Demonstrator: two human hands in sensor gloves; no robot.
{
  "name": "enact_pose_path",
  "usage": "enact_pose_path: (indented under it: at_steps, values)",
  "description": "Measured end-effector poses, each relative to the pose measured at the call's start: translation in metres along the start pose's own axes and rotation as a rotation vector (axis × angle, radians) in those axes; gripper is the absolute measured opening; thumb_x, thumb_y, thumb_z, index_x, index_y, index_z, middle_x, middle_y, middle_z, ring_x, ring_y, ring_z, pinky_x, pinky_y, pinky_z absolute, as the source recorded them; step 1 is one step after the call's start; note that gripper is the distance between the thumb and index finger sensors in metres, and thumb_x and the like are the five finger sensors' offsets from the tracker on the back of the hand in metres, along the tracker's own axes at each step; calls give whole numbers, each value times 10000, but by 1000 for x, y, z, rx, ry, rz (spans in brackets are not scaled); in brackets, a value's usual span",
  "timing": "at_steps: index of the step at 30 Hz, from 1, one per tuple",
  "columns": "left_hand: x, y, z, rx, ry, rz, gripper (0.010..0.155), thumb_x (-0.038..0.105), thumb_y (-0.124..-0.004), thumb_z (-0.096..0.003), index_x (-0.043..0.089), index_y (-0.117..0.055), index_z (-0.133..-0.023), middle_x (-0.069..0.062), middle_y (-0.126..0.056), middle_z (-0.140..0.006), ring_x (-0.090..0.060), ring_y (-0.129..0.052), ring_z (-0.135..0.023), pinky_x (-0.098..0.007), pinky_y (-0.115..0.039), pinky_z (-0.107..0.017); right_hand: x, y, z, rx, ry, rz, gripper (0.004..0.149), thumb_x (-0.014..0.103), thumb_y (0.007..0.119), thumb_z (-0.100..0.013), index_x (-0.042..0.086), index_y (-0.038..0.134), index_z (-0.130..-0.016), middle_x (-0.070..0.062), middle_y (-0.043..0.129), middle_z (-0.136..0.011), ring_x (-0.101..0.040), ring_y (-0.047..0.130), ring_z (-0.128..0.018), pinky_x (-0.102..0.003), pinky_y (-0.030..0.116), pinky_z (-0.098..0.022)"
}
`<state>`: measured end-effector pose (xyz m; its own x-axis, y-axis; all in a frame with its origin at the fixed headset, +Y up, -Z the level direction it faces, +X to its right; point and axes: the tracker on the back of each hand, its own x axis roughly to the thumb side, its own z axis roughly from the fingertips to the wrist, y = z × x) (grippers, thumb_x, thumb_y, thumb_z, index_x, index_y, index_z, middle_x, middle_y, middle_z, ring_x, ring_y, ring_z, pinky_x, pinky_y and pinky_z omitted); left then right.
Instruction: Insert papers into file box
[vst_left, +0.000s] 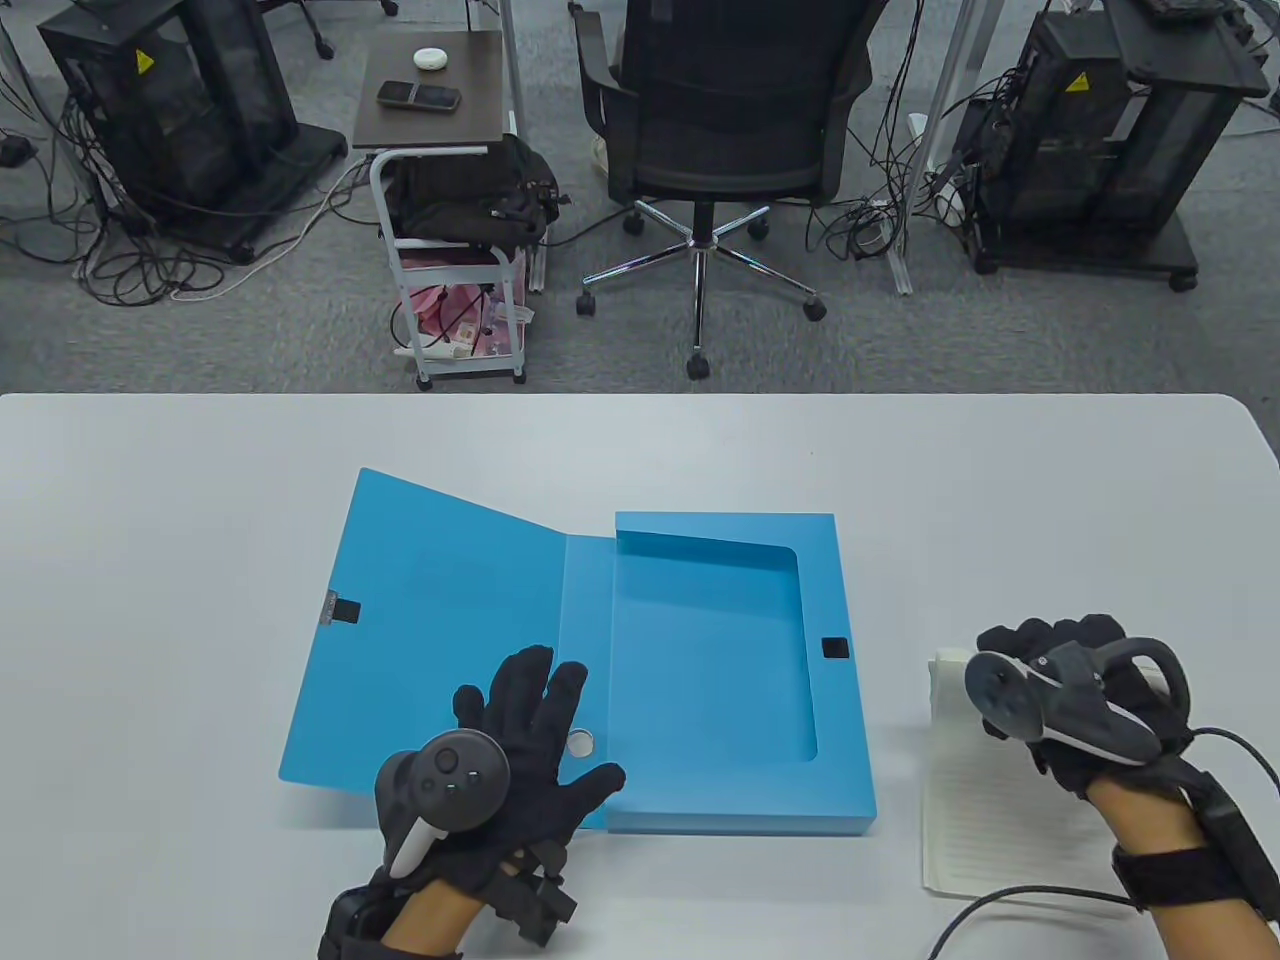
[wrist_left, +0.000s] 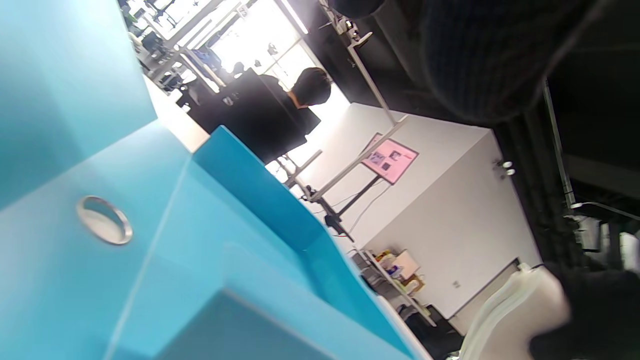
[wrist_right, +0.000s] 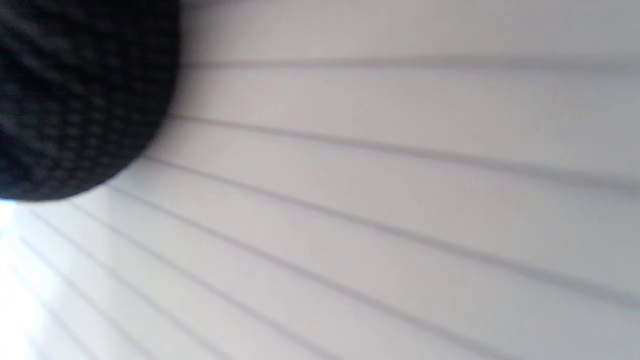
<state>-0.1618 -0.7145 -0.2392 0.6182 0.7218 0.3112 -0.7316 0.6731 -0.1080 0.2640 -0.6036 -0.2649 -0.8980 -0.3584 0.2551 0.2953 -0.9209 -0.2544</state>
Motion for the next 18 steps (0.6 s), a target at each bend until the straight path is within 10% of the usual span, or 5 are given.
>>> enact_pose_path:
  at_steps: [10, 15, 18]
  values:
    - [13, 10, 9, 14, -195, 220, 1018, 719, -767, -294, 410, -208, -1088, -32, -131, -1190, -346, -228, -1165, -674, -55, -754, 101, -193, 10, -375, -125, 95, 693, 517, 909, -144, 282, 595, -715, 7, 850, -572, -208, 899, -382, -596, 670, -606]
    - [-2, 21, 9, 28, -274, 482, 1089, 773, -776, -221, 407, -237, -1093, -36, -206, -1201, -357, -387, -1168, -723, -255, -788, 188, -226, -26, -388, -279, -31, 717, 536, 892, -134, 281, 578, -726, 22, 848, -576, -194, 904, -381, -590, 679, -607]
    - [-14, 19, 4, -58, -358, 727, 1100, 744, -850, -185, 302, -407, -1090, -97, -578, -1112, -396, -851, -924, -709, -557, -710, 231, -226, -47, -367, -300, -142, 728, 540, 885, -134, 274, 565, -733, 23, 841, -582, -192, 901, -388, -600, 644, -623]
